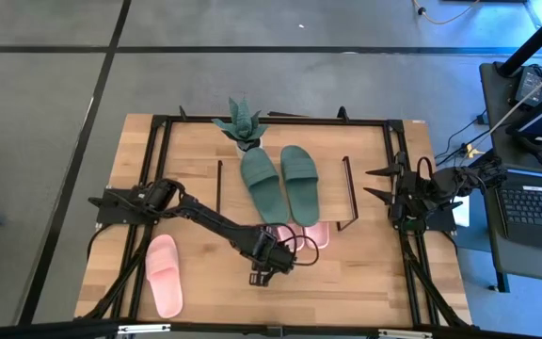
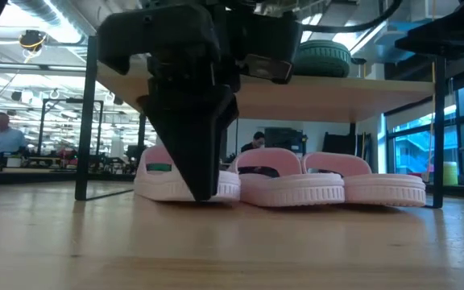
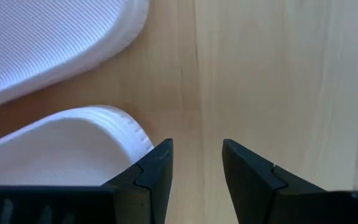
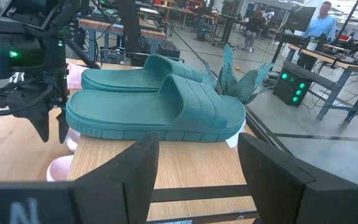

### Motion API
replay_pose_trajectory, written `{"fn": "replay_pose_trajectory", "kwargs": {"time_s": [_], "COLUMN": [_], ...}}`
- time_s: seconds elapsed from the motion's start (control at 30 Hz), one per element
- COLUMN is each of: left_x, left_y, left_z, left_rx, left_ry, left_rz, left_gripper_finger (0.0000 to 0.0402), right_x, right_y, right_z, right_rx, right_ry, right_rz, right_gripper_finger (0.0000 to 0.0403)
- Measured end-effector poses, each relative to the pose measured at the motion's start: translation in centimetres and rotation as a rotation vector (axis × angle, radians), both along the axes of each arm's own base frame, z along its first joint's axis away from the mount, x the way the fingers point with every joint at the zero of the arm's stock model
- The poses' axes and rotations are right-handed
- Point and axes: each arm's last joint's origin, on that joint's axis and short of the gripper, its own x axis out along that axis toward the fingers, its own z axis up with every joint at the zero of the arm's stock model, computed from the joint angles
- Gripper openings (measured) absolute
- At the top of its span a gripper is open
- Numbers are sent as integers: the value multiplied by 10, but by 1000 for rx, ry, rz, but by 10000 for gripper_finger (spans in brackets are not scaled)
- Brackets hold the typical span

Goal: Pick and place slides into the shelf
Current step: Put the right pink slide under the shelf, then adjust the shelf

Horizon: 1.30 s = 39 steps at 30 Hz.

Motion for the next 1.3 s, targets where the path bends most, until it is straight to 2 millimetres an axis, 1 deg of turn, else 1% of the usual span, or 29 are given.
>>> {"fn": "replay_pose_trajectory", "kwargs": {"time_s": [0.13,0.23,0.33,0.53,0.6,0.7,0.77,0.93,1.03,1.13,1.3], "left_x": [-4,-10,-16,-36,-43,-62,-80,-132,-161,-186,-220], "left_y": [-8,-15,-20,-25,-23,-12,-1,26,40,52,70], "left_z": [2,15,34,87,102,119,129,150,149,142,130], "left_rx": [-4,-18,-17,57,78,70,38,-126,-204,-245,-256], "left_ry": [1,-28,-80,-251,-308,-367,-427,-699,-878,-1025,-1126], "left_rz": [-5,1,-5,-28,-31,-19,-3,20,0,-20,10], "left_gripper_finger": [132,132,132,132,132,132,132,132,132,132,132], "right_x": [0,0,0,0,0,0,0,0,0,0,1], "right_y": [0,0,0,0,0,0,0,0,0,0,0], "right_z": [0,0,0,2,2,2,2,2,2,4,10], "right_rx": [0,0,0,2,3,5,6,2,-17,-22,-16], "right_ry": [0,0,0,-19,-20,-20,-18,-17,-18,-35,-85], "right_rz": [0,0,0,0,0,-1,0,0,2,3,3], "right_gripper_finger": [220,220,220,220,220,220,220,220,220,220,220]}}
